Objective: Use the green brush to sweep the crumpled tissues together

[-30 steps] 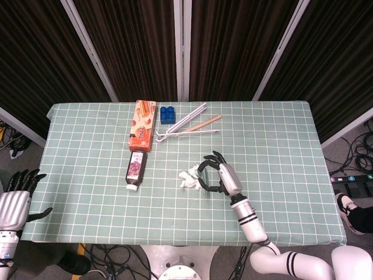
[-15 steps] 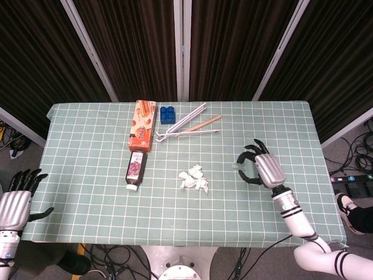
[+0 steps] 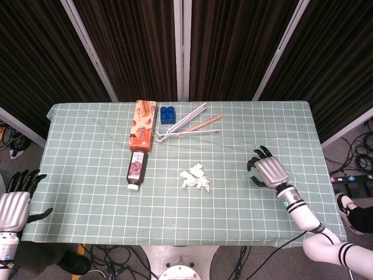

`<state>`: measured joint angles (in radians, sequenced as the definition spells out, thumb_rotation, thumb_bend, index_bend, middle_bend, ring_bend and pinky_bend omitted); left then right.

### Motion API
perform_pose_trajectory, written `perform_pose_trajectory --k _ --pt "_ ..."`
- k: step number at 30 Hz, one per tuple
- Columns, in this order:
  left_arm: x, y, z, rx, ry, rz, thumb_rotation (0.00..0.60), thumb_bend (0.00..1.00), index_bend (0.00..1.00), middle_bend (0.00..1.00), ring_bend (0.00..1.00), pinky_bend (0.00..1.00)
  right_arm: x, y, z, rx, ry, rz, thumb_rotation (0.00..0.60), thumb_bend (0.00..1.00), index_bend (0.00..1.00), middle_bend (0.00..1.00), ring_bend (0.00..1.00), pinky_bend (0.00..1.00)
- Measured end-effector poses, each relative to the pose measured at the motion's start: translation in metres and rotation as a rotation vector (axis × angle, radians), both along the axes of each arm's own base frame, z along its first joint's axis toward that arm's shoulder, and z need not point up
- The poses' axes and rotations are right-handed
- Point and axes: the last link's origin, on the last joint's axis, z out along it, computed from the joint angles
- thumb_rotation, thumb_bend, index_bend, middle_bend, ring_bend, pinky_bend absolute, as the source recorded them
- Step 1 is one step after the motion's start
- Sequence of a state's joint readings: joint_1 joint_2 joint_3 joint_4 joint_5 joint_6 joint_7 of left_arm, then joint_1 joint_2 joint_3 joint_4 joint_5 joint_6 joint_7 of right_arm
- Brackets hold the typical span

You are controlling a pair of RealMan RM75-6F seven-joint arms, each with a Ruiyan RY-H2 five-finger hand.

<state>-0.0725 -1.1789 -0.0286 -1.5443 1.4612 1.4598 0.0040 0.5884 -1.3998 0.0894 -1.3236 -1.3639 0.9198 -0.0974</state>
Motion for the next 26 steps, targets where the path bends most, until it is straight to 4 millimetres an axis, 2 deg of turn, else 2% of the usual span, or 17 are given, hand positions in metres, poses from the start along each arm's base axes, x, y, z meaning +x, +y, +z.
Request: perform_pose_trajectory --k 1,3,6,11,17,21,26 --pt "0.0 0.0 0.0 0.0 0.0 0.001 0.6 0.08 0.17 0.09 0.03 0.02 0.002 0.001 -0.001 0.006 -0.004 -0.003 0.6 0.32 0.01 0.12 0.0 0.0" --pt "-0.001 0.0 0.0 0.002 -0.001 0.001 0.6 0.08 0.17 0.09 0.03 0.01 0.006 0.004 -0.001 0.016 -0.023 -0.008 0.6 0.3 0.0 0.07 0.0 0.0" --pt "0.0 0.0 0.001 0.005 -0.002 -0.003 0.6 0.08 0.17 0.09 0.03 0.02 0.013 0.009 0.004 0.022 -0.063 -0.013 0.6 0.3 0.0 0.04 0.0 0.0" --pt "0.001 0.001 0.001 0.008 -0.005 -0.014 0.6 0.08 0.17 0.09 0.03 0.02 0.018 0.019 0.031 -0.021 -0.092 -0.002 0.6 0.31 0.0 0.05 0.0 0.0" --pt "0.0 -0.001 0.002 0.019 -0.005 -0.016 0.6 0.08 0.17 0.09 0.03 0.01 0.006 0.038 0.069 -0.151 -0.1 -0.007 0.6 0.32 0.0 0.13 0.0 0.0" --pt "0.001 -0.001 0.002 0.028 -0.003 -0.025 0.6 0.08 0.17 0.09 0.03 0.02 -0.009 0.064 0.098 -0.254 -0.129 -0.02 0.6 0.32 0.0 0.15 0.0 0.0" --pt "0.004 -0.001 0.0 0.033 0.003 -0.034 0.6 0.08 0.17 0.09 0.03 0.01 -0.033 0.116 0.131 -0.374 -0.176 -0.055 0.6 0.33 0.0 0.15 0.0 0.0"
